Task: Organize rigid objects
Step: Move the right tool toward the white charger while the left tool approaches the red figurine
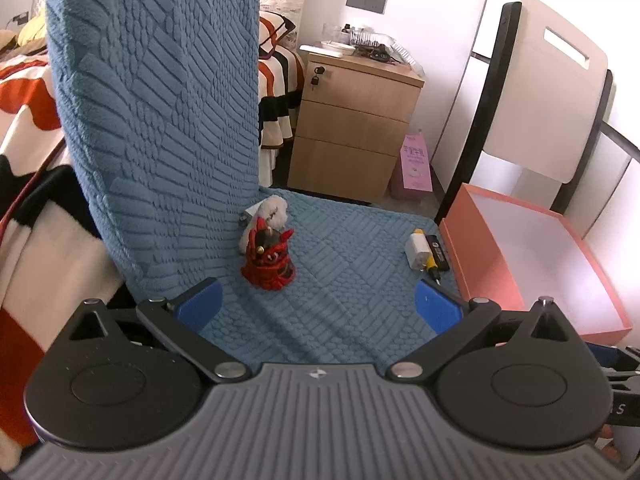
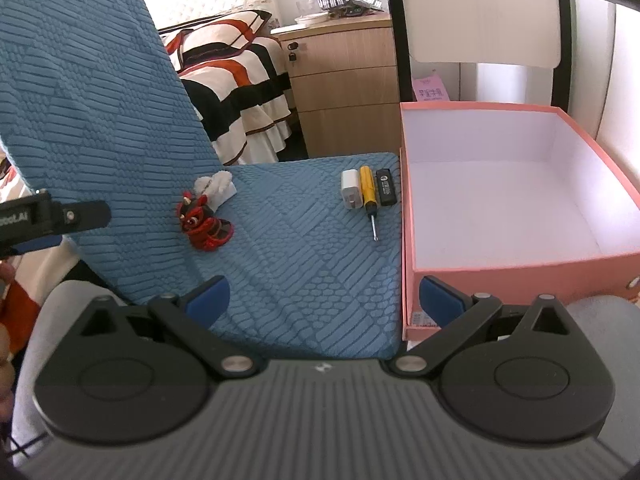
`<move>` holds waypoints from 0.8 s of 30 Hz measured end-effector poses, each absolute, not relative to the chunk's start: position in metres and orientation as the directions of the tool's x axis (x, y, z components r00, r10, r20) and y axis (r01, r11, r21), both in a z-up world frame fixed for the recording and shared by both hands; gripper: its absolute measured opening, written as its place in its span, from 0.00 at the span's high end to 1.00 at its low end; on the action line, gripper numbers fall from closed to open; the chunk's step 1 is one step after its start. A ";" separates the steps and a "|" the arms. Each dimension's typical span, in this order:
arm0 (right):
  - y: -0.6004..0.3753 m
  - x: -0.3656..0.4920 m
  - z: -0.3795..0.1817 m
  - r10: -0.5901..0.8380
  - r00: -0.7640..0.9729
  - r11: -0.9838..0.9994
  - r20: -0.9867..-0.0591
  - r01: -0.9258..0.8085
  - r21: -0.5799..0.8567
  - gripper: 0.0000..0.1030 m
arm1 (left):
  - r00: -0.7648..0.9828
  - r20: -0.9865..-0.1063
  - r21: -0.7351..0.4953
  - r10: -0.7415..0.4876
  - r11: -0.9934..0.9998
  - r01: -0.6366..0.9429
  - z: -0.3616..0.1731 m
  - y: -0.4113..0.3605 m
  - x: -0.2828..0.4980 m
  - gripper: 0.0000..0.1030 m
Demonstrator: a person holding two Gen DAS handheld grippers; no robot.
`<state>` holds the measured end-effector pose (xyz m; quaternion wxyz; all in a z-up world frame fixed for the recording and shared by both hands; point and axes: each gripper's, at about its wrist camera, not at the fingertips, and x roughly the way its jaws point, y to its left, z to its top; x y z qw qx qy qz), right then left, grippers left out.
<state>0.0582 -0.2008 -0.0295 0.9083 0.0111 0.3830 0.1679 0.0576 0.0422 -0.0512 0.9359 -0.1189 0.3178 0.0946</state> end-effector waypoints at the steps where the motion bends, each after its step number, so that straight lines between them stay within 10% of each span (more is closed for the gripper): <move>1: -0.200 0.060 -0.030 0.313 0.651 0.943 -0.692 -0.299 0.145 0.00 | 0.779 -0.618 -0.158 0.103 0.955 -0.252 -0.052 0.043 0.060 0.00; 12: -0.191 0.088 -0.035 0.314 0.663 0.943 -0.679 -0.303 0.139 0.03 | 0.760 -0.640 -0.151 0.117 0.950 -0.273 -0.077 0.053 0.091 0.00; 18: -0.185 0.103 -0.043 0.289 0.652 0.949 -0.701 -0.294 0.118 0.27 | 0.742 -0.658 -0.137 0.128 0.948 -0.286 -0.092 0.058 0.107 0.00; 24: -0.182 0.116 -0.051 0.289 0.636 0.950 -0.716 -0.282 0.133 0.29 | 0.731 -0.671 -0.138 0.119 0.949 -0.282 -0.106 0.065 0.120 0.00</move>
